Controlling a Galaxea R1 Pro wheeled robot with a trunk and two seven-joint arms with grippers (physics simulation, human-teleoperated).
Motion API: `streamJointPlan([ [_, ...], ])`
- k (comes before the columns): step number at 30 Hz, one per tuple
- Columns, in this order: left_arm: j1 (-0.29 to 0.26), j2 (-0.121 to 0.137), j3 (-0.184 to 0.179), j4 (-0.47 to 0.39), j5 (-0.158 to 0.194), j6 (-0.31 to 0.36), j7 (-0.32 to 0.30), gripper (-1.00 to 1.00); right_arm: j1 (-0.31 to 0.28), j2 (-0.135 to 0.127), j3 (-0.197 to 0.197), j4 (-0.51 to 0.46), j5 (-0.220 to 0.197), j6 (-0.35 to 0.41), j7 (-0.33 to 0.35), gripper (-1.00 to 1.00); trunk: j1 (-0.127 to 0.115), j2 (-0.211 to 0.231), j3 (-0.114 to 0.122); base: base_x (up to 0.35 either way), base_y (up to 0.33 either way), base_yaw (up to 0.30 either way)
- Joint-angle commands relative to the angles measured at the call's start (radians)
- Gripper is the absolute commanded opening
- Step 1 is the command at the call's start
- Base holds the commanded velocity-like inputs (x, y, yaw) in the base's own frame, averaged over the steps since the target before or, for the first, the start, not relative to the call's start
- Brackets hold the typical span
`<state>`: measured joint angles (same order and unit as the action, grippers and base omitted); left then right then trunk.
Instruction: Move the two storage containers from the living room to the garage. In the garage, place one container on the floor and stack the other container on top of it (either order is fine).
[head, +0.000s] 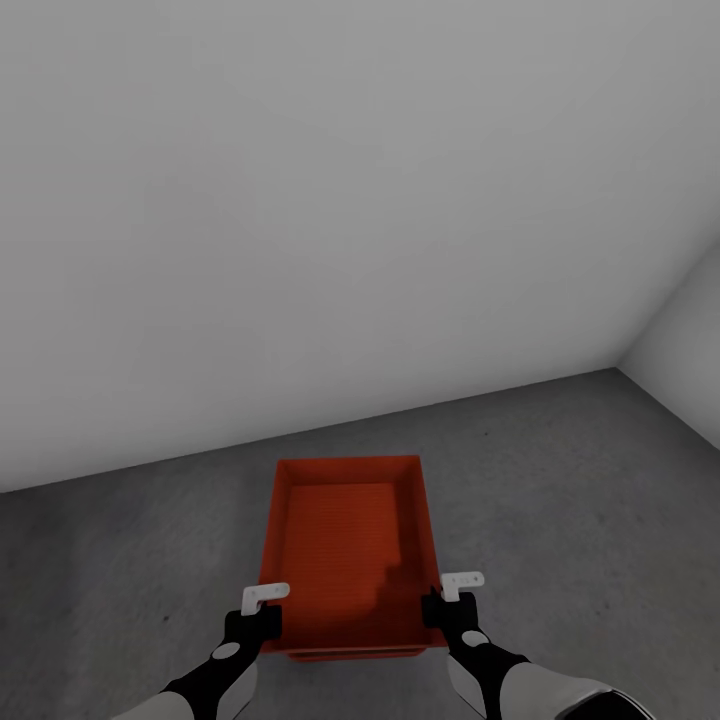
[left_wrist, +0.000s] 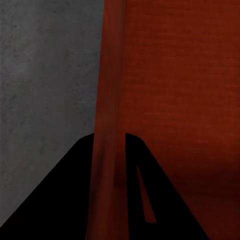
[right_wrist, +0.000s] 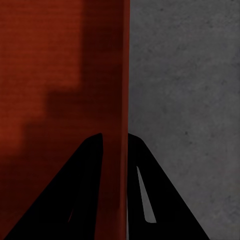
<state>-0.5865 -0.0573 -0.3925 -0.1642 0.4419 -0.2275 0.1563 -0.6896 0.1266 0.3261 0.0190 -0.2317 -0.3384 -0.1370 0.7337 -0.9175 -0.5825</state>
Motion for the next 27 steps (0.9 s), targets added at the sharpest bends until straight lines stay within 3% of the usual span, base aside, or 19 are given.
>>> streamJointPlan([
  [1, -0.001, -0.007, 0.006, -0.001, -0.003, -0.002, 0.012, -1.00, -0.001, 0.011, -0.007, 0.003, -0.005, -0.003, 0.001, -1.00, 0.000, -0.001, -0.001, 0.000, 0.000, 0.000],
  [27, -0.001, -0.007, 0.006, -0.001, -0.003, -0.002, 0.012, -1.00, -0.001, 0.010, -0.009, 0.003, -0.005, -0.002, 0.001, -1.00, 0.000, -0.001, -0.010, 0.000, 0.000, 0.027],
])
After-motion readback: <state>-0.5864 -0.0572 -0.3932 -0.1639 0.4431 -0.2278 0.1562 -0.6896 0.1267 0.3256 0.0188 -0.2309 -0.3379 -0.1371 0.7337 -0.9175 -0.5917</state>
